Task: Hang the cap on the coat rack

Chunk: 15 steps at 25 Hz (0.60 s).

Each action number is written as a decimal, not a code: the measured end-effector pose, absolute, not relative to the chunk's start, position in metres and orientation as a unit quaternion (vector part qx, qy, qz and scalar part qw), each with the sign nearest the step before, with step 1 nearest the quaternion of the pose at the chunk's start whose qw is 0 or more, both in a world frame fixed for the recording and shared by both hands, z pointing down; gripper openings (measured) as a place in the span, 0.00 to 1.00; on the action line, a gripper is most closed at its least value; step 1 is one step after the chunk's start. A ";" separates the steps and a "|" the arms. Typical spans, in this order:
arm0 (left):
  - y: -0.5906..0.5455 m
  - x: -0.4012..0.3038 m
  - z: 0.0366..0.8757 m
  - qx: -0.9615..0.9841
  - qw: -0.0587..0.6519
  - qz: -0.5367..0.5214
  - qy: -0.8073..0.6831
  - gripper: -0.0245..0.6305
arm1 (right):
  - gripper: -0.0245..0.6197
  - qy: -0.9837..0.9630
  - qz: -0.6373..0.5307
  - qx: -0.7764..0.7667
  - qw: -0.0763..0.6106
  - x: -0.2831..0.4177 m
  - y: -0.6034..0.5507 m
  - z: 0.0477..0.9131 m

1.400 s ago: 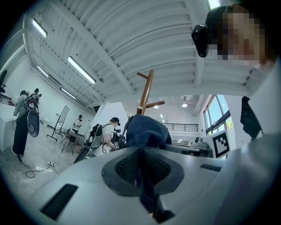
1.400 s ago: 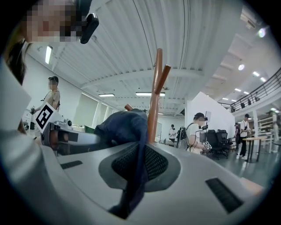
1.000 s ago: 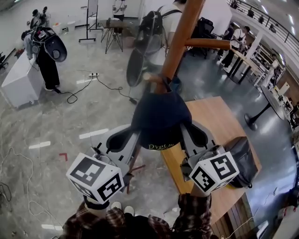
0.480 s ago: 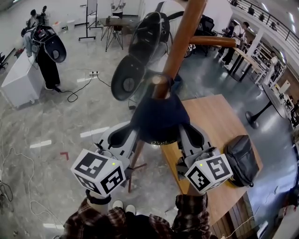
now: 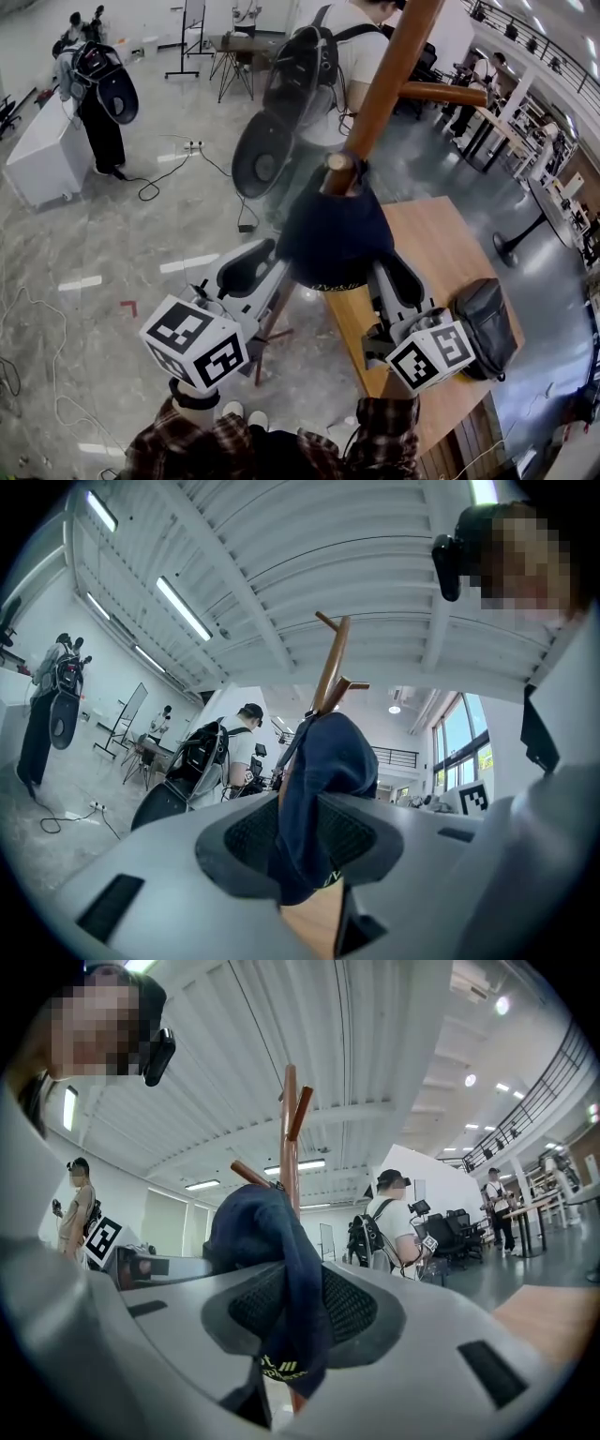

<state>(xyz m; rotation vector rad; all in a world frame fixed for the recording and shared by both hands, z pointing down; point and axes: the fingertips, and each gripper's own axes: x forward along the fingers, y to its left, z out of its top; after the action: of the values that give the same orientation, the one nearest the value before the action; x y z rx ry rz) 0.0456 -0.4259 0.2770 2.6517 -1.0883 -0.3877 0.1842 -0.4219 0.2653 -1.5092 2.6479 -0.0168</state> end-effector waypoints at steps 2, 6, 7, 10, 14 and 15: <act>-0.421 0.040 0.277 0.911 0.118 -0.128 -0.375 0.22 | 0.20 0.865 -0.003 -0.500 0.045 0.185 -0.417 0.268; -0.413 0.029 0.277 0.908 0.111 -0.127 -0.383 0.22 | 0.21 0.859 -0.002 -0.509 0.048 0.192 -0.406 0.268; -0.410 0.026 0.276 0.907 0.111 -0.128 -0.385 0.22 | 0.21 0.858 -0.001 -0.511 0.049 0.193 -0.401 0.267; -0.397 0.020 0.272 0.906 0.107 -0.132 -0.388 0.22 | 0.21 0.859 0.008 -0.510 0.047 0.190 -0.384 0.264; -0.381 0.025 0.272 0.912 0.104 -0.123 -0.377 0.22 | 0.21 0.868 0.013 -0.494 0.043 0.168 -0.367 0.267; -0.377 0.027 0.276 0.914 0.107 -0.117 -0.374 0.22 | 0.20 0.870 0.010 -0.491 0.042 0.162 -0.363 0.270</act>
<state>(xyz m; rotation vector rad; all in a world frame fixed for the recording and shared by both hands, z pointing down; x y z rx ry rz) 0.0269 -0.3772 0.2757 2.6901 -1.1025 -0.3440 0.1623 -0.3635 0.2704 -1.5038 2.6631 0.0313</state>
